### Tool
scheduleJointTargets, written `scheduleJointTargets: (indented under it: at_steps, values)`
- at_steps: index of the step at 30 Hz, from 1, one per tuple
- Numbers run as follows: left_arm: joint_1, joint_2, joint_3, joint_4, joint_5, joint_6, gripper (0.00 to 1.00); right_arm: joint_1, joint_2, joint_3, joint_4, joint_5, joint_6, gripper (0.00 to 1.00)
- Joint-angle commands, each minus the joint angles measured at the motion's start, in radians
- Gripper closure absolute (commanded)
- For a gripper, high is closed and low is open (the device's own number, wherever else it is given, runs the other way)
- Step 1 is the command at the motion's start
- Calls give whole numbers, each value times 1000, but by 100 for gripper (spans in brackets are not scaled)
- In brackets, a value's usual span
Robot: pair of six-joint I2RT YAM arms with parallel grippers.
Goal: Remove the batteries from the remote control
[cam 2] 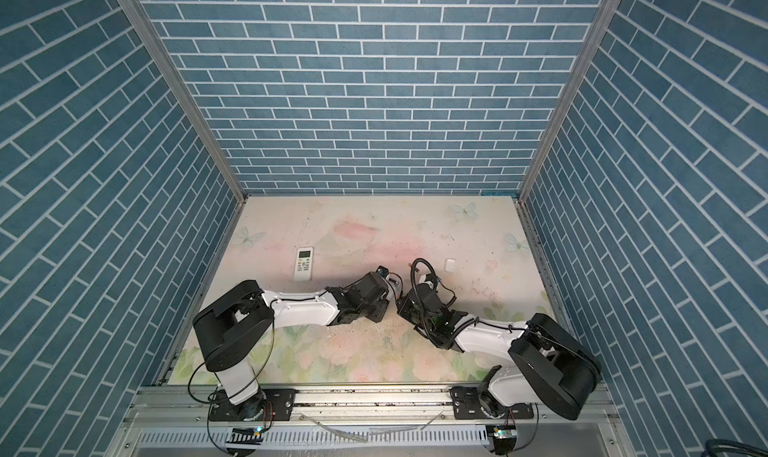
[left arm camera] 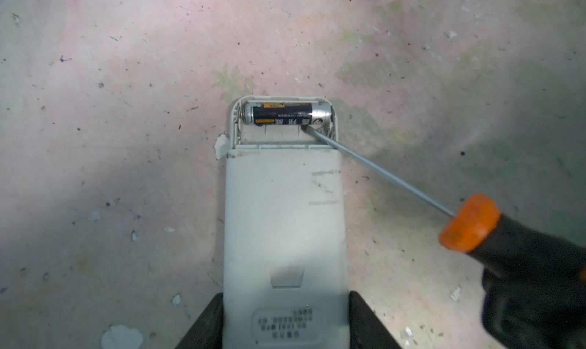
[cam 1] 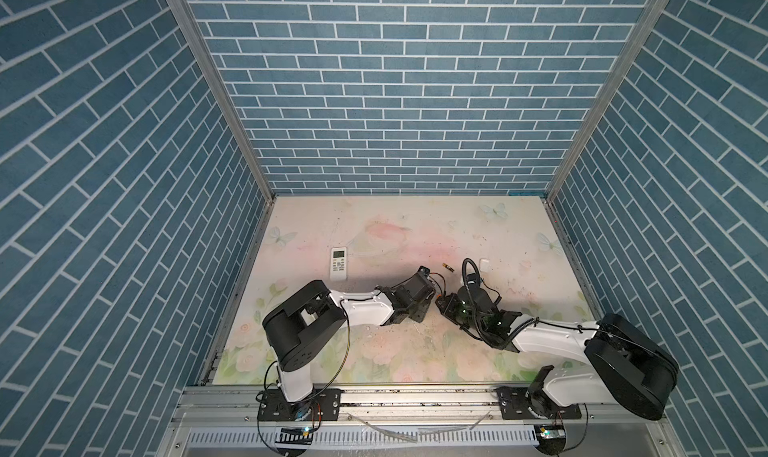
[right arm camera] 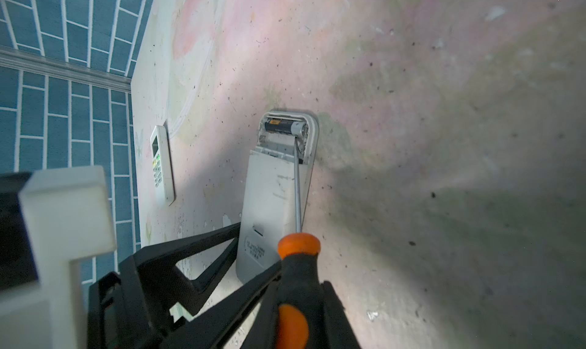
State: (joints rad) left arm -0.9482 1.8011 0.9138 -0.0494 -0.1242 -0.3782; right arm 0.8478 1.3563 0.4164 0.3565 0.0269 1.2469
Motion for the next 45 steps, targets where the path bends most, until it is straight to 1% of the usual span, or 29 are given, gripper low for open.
scheduleJointTargets:
  at_steps: [1, 10, 20, 31, 45]
  values:
    - [-20, 110, -93, -279, 173, 1, 46, 1, 7, -33, -22, -61, -24, 100]
    - [-20, 110, -95, -276, 173, 1, 46, 0, 5, -28, -35, -51, -64, 100]
    - [-20, 110, -95, -274, 175, -2, 46, 1, 23, -11, -61, -65, -77, 100]
    - [-20, 113, -93, -273, 176, -7, 46, 0, 17, -26, -70, -76, -86, 100]
    - [-19, 119, -93, -273, 176, -13, 46, 5, 27, -71, -56, -99, -68, 100]
